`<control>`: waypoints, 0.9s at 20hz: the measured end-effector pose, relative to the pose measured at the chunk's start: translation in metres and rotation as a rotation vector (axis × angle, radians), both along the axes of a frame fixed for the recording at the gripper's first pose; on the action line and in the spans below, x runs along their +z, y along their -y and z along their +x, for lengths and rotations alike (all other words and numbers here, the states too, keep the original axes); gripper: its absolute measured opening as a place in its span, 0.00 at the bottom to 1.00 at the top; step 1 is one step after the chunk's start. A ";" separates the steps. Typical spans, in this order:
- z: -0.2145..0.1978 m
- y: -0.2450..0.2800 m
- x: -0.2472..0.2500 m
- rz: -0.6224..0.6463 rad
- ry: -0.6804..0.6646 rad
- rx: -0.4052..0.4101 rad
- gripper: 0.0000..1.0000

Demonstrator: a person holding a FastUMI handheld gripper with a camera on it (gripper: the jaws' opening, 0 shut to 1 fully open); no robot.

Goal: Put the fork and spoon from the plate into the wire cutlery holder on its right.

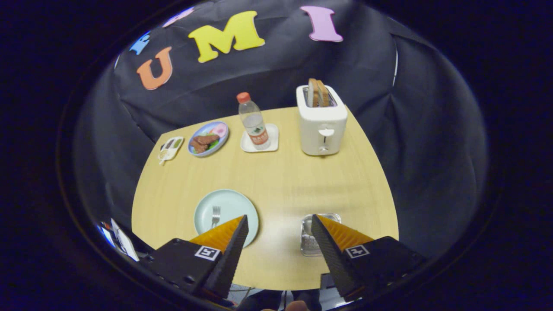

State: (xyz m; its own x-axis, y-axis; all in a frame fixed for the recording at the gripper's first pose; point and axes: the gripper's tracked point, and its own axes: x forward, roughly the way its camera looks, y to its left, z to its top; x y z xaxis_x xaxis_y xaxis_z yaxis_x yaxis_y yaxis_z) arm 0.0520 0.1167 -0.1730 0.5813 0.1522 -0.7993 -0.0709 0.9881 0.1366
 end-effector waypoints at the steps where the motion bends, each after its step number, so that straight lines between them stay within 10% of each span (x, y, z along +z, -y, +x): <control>1: -0.003 -0.016 0.003 0.005 0.038 0.010 0.91; 18: -0.059 -0.184 -0.138 -0.038 0.025 0.096 0.94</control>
State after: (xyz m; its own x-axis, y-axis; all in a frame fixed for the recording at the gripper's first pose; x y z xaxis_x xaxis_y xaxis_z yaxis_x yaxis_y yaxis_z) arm -0.0067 0.3008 -0.3106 0.5857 0.1778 -0.7908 -0.1685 0.9810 0.0958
